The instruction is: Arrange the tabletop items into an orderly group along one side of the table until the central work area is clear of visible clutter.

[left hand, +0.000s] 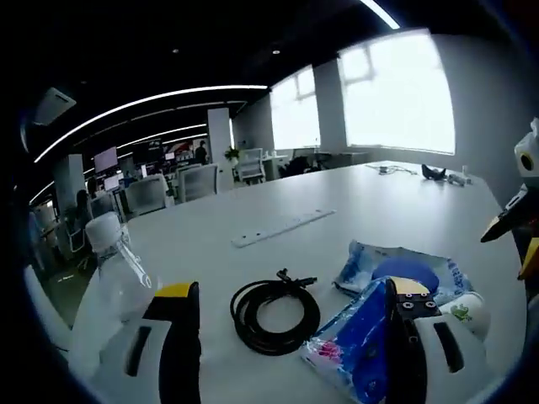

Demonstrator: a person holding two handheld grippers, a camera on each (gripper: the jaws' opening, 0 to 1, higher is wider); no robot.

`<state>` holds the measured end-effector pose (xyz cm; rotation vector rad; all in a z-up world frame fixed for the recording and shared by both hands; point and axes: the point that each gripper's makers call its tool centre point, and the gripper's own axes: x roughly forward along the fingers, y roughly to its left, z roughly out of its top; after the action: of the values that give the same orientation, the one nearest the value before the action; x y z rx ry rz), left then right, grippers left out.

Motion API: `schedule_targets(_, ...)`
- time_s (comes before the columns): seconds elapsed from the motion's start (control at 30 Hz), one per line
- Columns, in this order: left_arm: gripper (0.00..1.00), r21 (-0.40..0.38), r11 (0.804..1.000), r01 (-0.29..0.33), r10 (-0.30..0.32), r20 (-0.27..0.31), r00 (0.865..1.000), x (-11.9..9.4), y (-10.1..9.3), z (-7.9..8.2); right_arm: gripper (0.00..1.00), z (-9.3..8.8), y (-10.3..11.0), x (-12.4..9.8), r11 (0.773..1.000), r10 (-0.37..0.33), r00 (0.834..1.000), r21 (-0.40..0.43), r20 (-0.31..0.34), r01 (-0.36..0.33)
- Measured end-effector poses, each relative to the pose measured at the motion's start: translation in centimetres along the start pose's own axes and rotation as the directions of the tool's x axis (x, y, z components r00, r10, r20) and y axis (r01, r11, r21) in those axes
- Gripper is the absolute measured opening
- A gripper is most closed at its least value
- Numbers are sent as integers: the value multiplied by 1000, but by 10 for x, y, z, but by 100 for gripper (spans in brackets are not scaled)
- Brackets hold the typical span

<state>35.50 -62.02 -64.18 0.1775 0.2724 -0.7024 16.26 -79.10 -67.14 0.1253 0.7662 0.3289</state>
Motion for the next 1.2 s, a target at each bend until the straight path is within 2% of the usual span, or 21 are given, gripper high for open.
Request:
schedule_targets(0.17, 88, 5, 1000, 23, -23, -8, 1000, 10, -6, -1, 77, -3, -5, 1, 999, -24, 1000, 28, -4, 24)
schedule_targets(0.4, 78, 35, 992, 121, -120, -26, 992, 27, -27, -3, 74, -4, -14, 5, 995, -68, 998, 66, -9, 69)
schedule_targets(0.5, 75, 46, 987, 157, -156, -26, 987, 32, -36, -1, 73, -6, -14, 8, 991, -70, 997, 111, -12, 71)
schedule_targets(0.6, 75, 48, 983, 175, -173, -39, 984, 39, -40, -1, 70, -8, -16, 11, 986, -74, 997, 151, -2, 73)
schedule_targets(0.77, 73, 62, 976, 207, -205, -39, 978, 47, -49, 2, 69, -10, -17, 15, 981, -74, 997, 180, -1, 73)
schedule_targets(0.83, 73, 71, 974, 216, -214, -44, 976, 51, -51, 1, 65, -9, -19, 17, 979, -89, 996, 183, 5, 86)
schedule_targets(1.07, 67, 101, 964, 247, -240, -78, 968, 61, -57, -8, 58, -17, -29, 24, 965, -161, 987, 207, -12, 160)
schedule_targets(1.2, 63, 107, 959, 263, -255, -84, 963, 67, -61, -12, 53, -21, -32, 29, 944, -185, 983, 275, -14, 182)
